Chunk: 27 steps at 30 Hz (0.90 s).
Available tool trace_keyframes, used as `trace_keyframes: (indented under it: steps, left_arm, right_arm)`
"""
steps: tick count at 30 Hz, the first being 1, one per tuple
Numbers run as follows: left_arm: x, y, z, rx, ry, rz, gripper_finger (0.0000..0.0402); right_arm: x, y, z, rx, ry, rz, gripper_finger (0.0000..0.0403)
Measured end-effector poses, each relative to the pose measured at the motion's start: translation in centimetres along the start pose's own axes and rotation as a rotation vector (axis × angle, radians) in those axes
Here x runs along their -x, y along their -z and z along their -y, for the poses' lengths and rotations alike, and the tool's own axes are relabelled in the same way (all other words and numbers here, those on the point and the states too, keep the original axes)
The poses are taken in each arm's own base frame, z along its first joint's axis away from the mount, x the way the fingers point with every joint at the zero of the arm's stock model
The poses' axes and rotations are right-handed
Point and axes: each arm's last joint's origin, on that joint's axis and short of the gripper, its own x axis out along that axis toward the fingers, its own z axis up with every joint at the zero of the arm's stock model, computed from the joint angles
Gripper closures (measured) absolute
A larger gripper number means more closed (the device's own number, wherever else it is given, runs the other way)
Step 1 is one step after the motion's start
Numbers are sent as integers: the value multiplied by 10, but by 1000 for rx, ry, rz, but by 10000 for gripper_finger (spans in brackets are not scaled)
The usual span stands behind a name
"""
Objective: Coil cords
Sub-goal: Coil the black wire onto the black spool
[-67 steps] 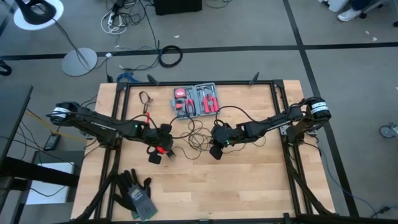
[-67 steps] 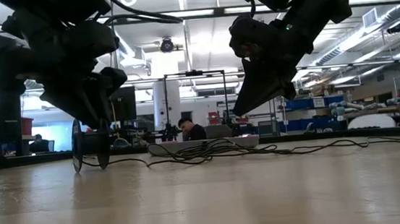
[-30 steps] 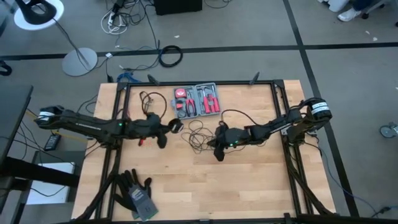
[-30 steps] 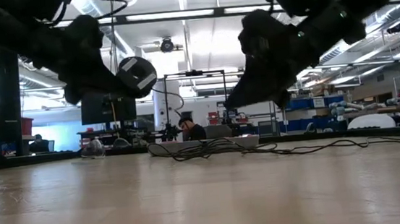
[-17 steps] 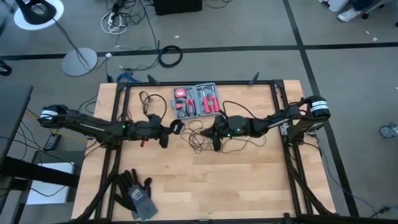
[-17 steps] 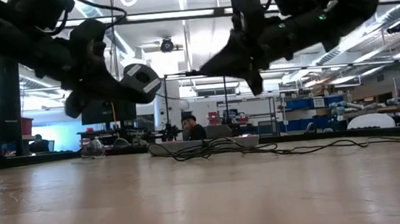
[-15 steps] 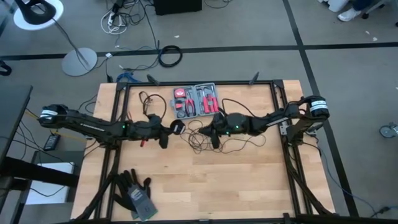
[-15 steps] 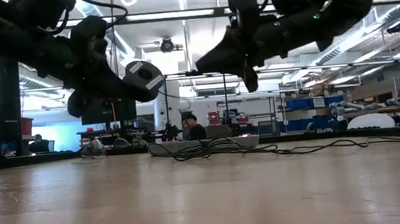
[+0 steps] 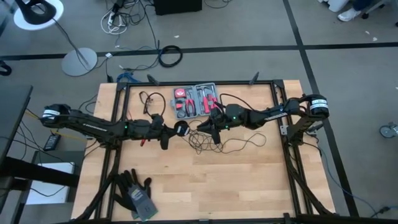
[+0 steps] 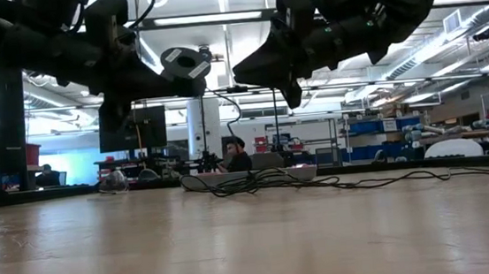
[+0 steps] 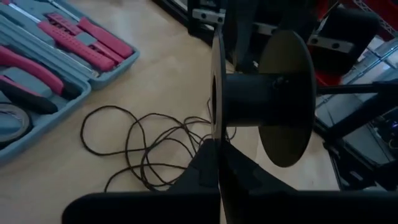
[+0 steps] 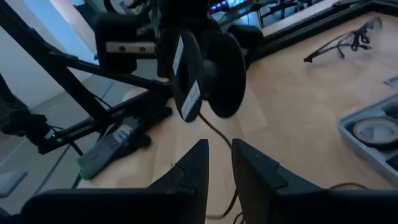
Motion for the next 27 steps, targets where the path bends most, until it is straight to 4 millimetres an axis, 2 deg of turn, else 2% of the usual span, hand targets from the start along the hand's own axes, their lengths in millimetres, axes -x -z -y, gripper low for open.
trace_keyframes:
  steps: [5, 14, 20, 22, 25, 27]
  left_arm:
    - [-6, 0, -1, 9, -11, 36, 401]
    - [-40, -3, 10, -15, 23, 3, 401]
    - [-45, -6, 14, -18, 27, 9, 401]
    - [-45, -6, 14, -19, 24, 15, 401]
    - [-45, -7, 15, -16, 24, 29, 395]
    - [-45, -8, 15, -12, 19, 42, 392]
  right_arm:
    - [0, -3, -1, 5, -11, 26, 330]
    - [0, -4, -2, -14, -16, 38, 331]
    - [0, -4, -3, -10, -41, 29, 333]
    - [0, -3, -3, -7, -59, 19, 345]
    - [0, -4, -4, 45, -73, 19, 386]
    - [0, -4, -4, 83, -72, 27, 394]
